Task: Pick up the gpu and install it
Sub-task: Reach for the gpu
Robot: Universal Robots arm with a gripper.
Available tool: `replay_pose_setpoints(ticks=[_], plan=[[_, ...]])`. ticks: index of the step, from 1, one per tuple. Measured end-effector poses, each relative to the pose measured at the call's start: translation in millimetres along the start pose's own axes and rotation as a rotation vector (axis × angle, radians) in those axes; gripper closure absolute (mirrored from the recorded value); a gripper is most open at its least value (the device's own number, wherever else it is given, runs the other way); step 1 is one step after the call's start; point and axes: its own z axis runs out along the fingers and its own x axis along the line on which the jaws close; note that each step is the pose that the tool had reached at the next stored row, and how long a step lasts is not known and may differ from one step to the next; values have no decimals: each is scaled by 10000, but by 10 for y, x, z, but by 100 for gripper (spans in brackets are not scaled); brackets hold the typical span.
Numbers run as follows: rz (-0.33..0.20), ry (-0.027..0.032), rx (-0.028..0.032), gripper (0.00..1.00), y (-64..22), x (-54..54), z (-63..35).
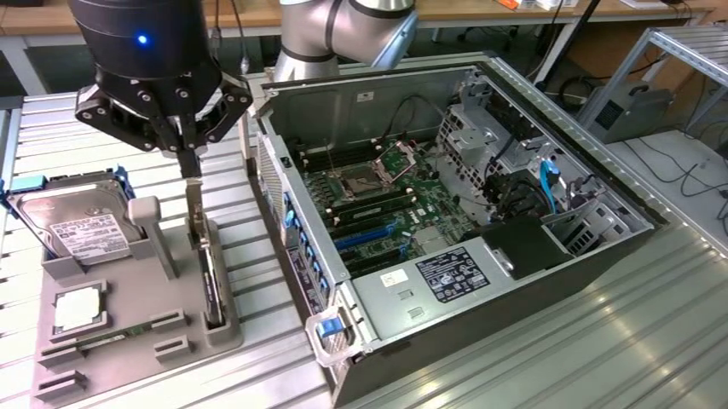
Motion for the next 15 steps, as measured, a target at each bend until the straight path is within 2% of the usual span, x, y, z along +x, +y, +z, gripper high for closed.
replay_pose_setpoints(ticks=[9,12,15], plan=[[3,3,-47,89,-254,1,-13],[2,4,-47,89,-297,6,-15],[3,3,-46,89,-299,20,-16]])
